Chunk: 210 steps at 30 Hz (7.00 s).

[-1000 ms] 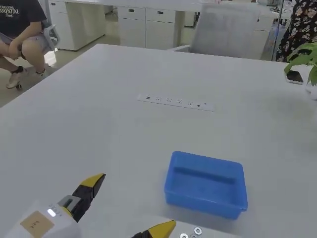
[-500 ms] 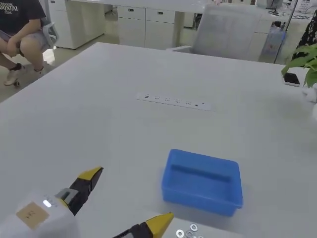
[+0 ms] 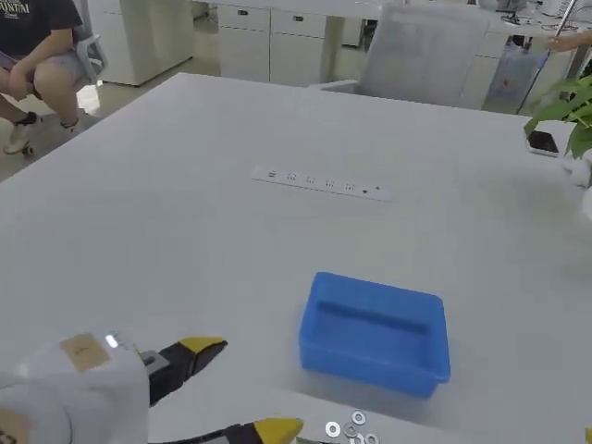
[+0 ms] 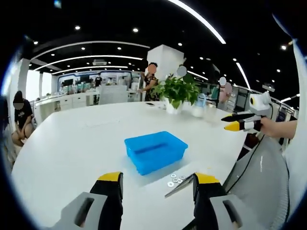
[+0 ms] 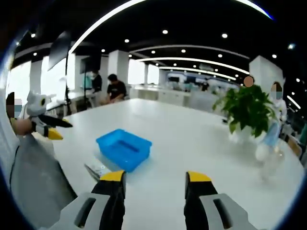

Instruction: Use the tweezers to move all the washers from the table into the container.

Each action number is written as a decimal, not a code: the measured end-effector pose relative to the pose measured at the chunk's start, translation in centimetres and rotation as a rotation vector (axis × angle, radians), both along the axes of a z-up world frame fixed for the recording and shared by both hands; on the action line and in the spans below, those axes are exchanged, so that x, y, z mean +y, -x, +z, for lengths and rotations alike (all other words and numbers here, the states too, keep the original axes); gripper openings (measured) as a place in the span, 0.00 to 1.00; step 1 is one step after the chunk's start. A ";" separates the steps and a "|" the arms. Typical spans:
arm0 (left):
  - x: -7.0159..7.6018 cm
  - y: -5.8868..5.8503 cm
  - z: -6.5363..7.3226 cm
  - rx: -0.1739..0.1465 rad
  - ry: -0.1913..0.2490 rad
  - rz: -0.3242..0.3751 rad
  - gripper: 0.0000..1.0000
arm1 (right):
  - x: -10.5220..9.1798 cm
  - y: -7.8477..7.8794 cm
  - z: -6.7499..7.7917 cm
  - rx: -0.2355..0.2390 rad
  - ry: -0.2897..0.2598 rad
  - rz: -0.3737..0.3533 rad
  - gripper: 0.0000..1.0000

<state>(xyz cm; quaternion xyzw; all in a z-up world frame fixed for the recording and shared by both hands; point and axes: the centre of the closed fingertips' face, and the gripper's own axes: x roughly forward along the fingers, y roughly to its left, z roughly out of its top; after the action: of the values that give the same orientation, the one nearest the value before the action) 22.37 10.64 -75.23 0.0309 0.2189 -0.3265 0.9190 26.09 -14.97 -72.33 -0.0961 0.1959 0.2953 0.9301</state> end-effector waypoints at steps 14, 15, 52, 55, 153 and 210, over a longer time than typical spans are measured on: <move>-2.6 -0.5 -3.3 0.146 -0.151 -0.280 0.28 | 7.8 1.5 -3.9 0.102 0.156 0.366 0.24; -2.8 -0.5 -3.6 0.155 -0.159 -0.292 0.26 | 8.2 1.6 -4.2 0.106 0.169 0.387 0.23; -4.3 -1.2 -11.0 0.203 -0.505 -0.619 0.02 | 12.7 3.2 -11.1 0.270 0.382 0.650 0.14; -4.4 -1.0 -11.2 0.181 -0.533 -0.657 0.00 | 12.3 3.4 -11.2 0.273 0.377 0.640 0.14; -10.1 -1.1 0.2 -0.049 -0.629 -0.839 0.00 | 16.4 2.1 -11.5 0.230 0.207 0.665 0.07; 0.6 -2.5 6.7 -0.291 0.290 0.273 0.99 | 17.2 0.8 -7.8 0.134 0.047 0.507 0.02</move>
<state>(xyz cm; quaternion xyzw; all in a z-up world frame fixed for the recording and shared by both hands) 24.83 11.28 -68.58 -0.0842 0.0371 -0.2195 0.9713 25.27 2.22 -80.17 -0.1441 0.2334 0.5202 0.8088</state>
